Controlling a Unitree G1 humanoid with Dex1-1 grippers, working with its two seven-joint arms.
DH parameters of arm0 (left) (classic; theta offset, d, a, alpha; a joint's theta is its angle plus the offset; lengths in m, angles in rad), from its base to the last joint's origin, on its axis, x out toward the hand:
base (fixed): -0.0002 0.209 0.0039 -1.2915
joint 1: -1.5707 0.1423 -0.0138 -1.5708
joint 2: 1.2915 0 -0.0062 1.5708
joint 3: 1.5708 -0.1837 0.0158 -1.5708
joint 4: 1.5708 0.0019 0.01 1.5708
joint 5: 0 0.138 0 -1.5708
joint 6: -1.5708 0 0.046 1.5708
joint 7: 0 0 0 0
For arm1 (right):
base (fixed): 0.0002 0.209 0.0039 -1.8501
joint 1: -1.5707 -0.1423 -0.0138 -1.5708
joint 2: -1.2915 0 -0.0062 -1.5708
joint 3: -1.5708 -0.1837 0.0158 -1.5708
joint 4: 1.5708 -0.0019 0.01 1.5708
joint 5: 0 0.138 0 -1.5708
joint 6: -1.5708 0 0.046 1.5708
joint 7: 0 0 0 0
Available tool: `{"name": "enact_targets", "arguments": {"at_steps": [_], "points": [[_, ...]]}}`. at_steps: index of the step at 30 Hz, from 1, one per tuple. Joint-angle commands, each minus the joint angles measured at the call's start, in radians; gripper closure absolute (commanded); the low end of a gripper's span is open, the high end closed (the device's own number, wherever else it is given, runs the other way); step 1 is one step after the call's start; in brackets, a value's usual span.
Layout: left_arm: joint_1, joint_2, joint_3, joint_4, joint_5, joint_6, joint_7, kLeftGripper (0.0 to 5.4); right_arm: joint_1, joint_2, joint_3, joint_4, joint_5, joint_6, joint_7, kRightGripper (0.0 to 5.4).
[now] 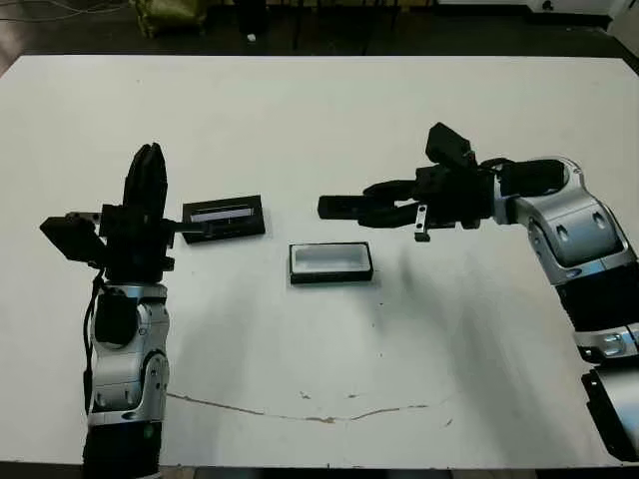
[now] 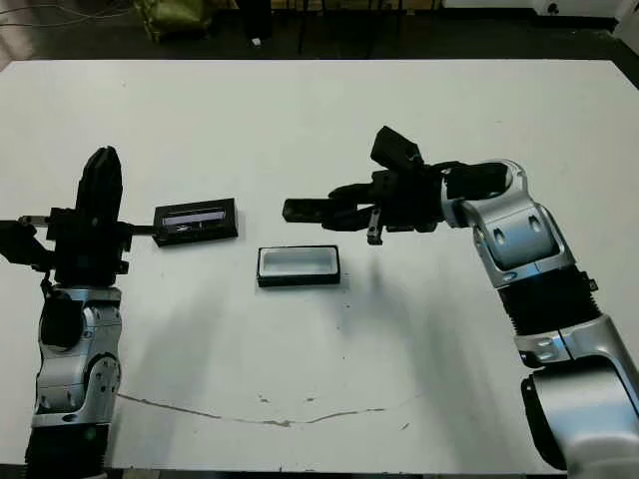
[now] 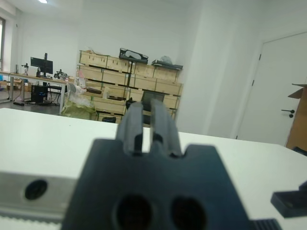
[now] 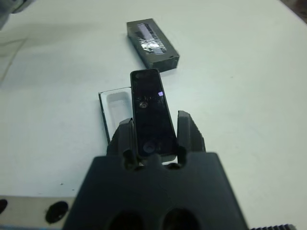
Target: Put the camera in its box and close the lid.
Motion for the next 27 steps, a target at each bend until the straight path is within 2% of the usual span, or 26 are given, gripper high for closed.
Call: {"name": "enact_targets", "arguments": {"at_steps": [1,12,27], "points": [[0.025,0.003,0.000,0.015,0.012,0.001,0.007,5.40,-0.005,0.012,0.013,0.015,-0.001,0.010,0.020,5.03],[0.025,0.004,-0.001,0.014,0.011,0.005,0.008,5.40,-0.034,0.037,0.063,0.087,-0.043,-0.059,0.095,5.03],[0.029,0.003,-0.002,0.017,0.011,0.004,0.007,5.40,-0.094,0.076,0.111,0.200,-0.121,-0.111,0.128,5.03]]}}
